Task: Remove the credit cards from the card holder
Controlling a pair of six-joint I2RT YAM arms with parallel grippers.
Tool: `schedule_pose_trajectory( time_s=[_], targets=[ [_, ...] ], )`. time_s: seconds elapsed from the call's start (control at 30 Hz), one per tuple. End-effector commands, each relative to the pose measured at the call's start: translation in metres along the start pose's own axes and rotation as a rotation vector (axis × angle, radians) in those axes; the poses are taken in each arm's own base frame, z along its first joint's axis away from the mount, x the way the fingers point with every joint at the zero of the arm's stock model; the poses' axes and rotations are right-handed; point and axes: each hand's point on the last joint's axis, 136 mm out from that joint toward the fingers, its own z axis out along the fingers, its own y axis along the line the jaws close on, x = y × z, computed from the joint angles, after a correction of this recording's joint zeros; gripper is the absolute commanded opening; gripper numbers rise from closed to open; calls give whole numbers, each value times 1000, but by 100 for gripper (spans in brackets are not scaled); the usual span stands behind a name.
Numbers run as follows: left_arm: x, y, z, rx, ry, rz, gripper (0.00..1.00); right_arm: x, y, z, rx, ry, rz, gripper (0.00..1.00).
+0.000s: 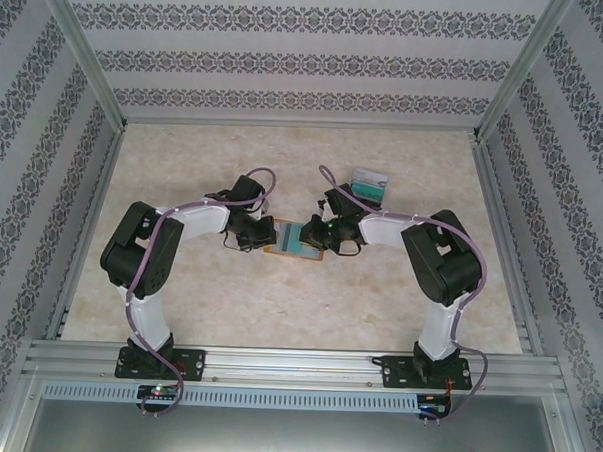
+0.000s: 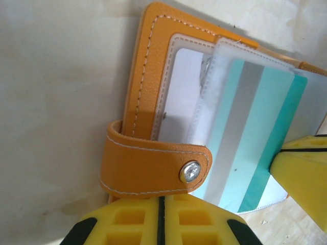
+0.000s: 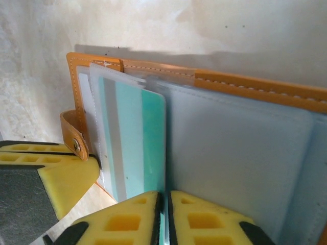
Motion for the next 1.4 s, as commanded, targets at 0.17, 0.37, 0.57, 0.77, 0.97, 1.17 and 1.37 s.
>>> schedule_pose_trajectory(
  time_s=[0.17,0.37,0.57,0.77,0.97,1.17,1.37],
  targets=[
    [13,21,7,-59,56,-43,0,-1,13,15,-25,17,-20,17],
    [14,21,8,-57,58,-45,0,0,15,19,-29,23,-21,18],
    [13,20,8,-55,59,-42,0,-1,20,20,-34,25,-25,17],
    [12,21,7,-61,59,-40,0,0,14,19,-21,23,-17,0],
    [12,22,8,-66,60,-38,0,-1,3,8,-8,1,-2,0],
    [11,22,9,-67,61,-40,0,-5,-9,-7,0,-22,11,0],
    [10,22,9,-67,61,-34,0,-6,-15,-17,2,-30,15,0]
  ],
)
